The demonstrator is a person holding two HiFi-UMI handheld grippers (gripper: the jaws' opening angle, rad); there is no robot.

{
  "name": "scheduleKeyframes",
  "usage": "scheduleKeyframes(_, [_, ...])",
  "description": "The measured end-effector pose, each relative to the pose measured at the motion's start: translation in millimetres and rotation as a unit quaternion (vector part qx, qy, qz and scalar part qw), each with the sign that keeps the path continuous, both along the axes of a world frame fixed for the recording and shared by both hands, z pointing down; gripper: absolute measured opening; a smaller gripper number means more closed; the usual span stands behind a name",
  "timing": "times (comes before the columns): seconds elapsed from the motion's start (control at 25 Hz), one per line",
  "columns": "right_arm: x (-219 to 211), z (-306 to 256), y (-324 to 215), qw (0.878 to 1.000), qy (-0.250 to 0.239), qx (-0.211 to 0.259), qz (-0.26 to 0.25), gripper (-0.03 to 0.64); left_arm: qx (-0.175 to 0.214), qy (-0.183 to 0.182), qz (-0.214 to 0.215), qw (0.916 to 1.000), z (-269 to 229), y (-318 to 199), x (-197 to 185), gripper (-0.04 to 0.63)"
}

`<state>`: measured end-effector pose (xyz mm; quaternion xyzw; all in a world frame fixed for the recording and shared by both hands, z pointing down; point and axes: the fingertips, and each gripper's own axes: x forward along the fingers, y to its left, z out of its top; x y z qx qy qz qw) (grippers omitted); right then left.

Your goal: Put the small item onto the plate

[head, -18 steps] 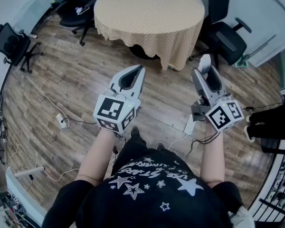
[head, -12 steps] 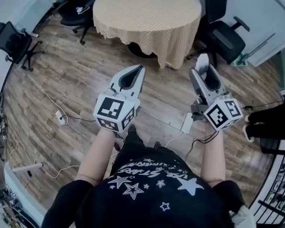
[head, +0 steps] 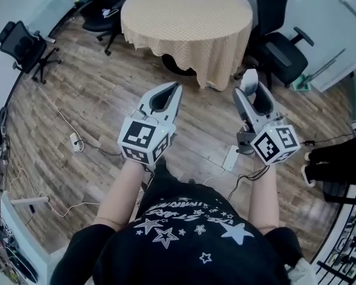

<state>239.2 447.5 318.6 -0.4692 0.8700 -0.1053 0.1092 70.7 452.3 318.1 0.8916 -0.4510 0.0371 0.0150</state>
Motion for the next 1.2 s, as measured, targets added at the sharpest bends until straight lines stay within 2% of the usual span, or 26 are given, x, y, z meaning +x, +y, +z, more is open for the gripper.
scheduleKeyframes(0.12, [-3, 5, 2, 1.0, 0.017, -0.007, -0.007, 0.318, -0.003, -0.003, -0.009, 1.0, 4, 0, 0, 0.008])
scheduleKeyframes(0.28, [-18, 3, 3, 0.998, 0.054, 0.008, -0.029, 0.318, -0.014, -0.002, -0.019, 0.9997, 11, -1, 1, 0.008])
scheduleKeyframes(0.56, [-36, 15, -32, 0.999, 0.025, -0.018, -0.035, 0.318, -0.021, -0.001, -0.016, 0.9997, 23, -29, -15, 0.009])
scheduleKeyframes(0.84, [-54, 15, -98, 0.999, 0.024, -0.03, -0.015, 0.318, -0.028, 0.016, -0.002, 0.9995, 30, -109, -43, 0.009])
scheduleKeyframes(1.04, [-70, 6, -158, 0.999, 0.02, -0.028, 0.013, 0.318, -0.024, 0.015, 0.017, 0.9995, 24, -172, -60, 0.009])
scheduleKeyframes(1.2, [-80, 13, -202, 0.998, 0.008, -0.045, 0.031, 0.318, -0.025, 0.013, 0.022, 0.9993, 26, -217, -78, 0.008])
